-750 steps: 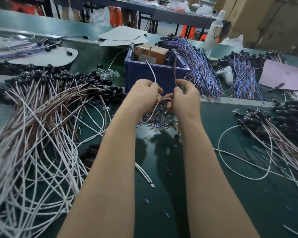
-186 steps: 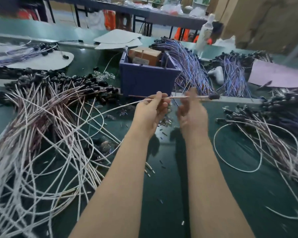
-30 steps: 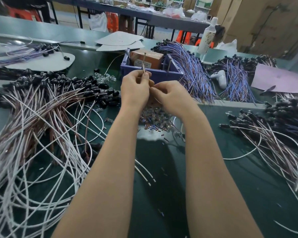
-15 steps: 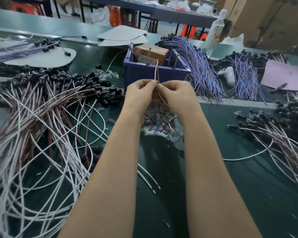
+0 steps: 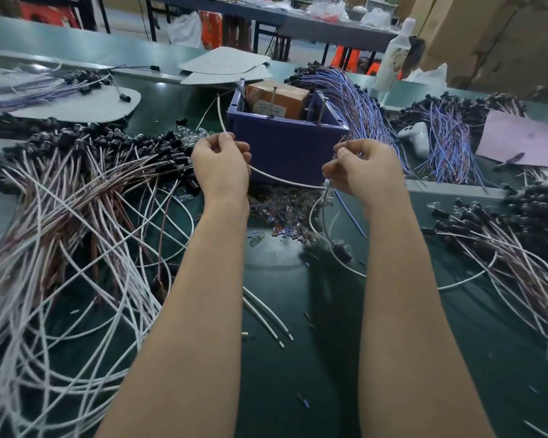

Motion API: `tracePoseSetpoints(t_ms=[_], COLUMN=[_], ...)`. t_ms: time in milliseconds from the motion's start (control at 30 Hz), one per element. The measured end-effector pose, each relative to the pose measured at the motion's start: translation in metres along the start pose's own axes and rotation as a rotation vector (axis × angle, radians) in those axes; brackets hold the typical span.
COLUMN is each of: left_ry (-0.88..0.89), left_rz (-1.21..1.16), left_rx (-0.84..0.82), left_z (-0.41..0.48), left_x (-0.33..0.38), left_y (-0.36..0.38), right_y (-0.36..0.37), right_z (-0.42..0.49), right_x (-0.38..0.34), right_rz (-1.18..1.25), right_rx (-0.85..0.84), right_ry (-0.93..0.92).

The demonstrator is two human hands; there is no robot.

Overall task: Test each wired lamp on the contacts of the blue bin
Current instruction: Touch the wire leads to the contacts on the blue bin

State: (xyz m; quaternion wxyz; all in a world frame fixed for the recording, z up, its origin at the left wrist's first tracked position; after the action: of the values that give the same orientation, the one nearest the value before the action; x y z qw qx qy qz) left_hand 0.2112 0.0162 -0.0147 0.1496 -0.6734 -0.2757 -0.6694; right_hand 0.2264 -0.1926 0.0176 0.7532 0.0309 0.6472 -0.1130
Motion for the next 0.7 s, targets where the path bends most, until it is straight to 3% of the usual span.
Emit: tracePoseSetpoints(t_ms=[200, 333, 700], left_ry=[0.002, 0.039, 0.070], left_rz=[0.027, 0.089, 0.120], left_rx=[-0.100, -0.195, -0.271], left_z=[-0.005, -0.009, -0.008], left_x=[0.002, 0.001, 0.000], left_y=[0.010, 0.023, 0.030], right_y=[0.013, 0.022, 0.022], right_z=[-0.006, -0.009, -0.006], right_x=[-0.002, 0.002, 0.006], right_rz=[-0.011, 0.019, 0.027], right_rx=[-0.063, -0.007, 0.002], right_ry=[-0.066, -0.086, -0.089])
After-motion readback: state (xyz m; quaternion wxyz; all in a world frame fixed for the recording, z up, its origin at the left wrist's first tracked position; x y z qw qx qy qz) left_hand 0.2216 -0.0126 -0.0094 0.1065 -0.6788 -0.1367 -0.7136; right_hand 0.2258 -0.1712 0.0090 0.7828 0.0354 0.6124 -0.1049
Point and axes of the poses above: each hand's wrist, its own z-axis towards the middle knuckle, its own y-axis out of the palm, x = y × z, the point moved 7 cm from there along z, towards the middle knuckle, and after that the axes turned 12 degrees about z, right-handed, at the moved point
